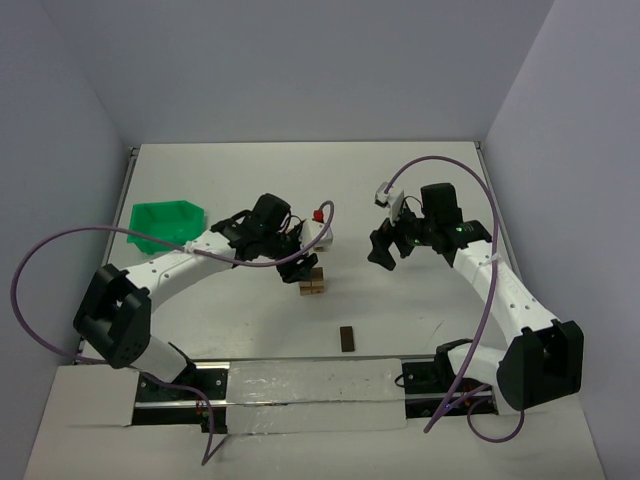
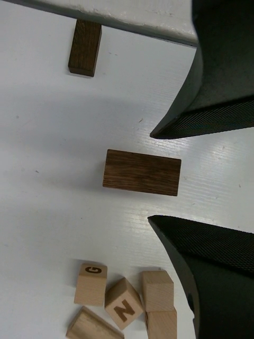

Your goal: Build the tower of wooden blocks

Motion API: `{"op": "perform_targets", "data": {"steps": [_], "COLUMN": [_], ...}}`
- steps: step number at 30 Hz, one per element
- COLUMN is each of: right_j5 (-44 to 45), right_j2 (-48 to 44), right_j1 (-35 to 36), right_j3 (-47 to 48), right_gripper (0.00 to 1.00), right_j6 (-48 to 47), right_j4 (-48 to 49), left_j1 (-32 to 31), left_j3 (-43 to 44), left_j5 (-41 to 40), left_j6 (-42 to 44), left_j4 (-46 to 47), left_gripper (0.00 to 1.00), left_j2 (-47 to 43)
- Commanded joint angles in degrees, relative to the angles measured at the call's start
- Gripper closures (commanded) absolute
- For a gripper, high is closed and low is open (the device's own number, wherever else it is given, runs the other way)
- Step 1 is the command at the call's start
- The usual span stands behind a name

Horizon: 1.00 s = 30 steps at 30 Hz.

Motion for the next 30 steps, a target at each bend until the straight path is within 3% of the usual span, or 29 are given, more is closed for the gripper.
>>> {"op": "perform_targets", "data": {"steps": [1, 7, 11, 17, 24, 30], "right_j5": [-1.95, -2.04, -1.04, -0.68, 0.12, 0.45], "right_j2": [-3.89, -7.13, -7.65, -6.8, -4.46, -2.37], "right_j1": [-0.4, -0.37, -0.4, -0.37, -0.41, -0.49], "right_j3": [-0.93, -3.41, -3.71, -4.32, -3.69, -2.95], "right_gripper": [0.0, 0.0, 0.0, 0.0, 0.0, 0.0], "right_j6": [-2.92, -6.28, -5.84, -3.42, -2.04, -1.6], "right_j4": [-0.72, -3.37, -3.5, -1.61, -1.3, -1.27], "left_j1": [0.55, 5.55, 11.09, 16.43, 19.67, 19.68], "left_j3": [1.85, 0.42, 1.59, 7.23, 12.25, 17.46], "left_j5": [3.52, 6.37, 3.07, -0.61, 5.17, 7.01], "left_j6": [-0.78, -4.52, -7.56, -1.88, 7.02, 8.07], "left_j4": [2.19, 5.92, 7.37, 2.54, 1.06, -0.81], "left_gripper": [0.33, 0.32, 0.33, 0.37, 0.33, 0.29], "left_j2": [-6.96, -10.42, -9.08, 0.68, 12.01, 19.05]}}
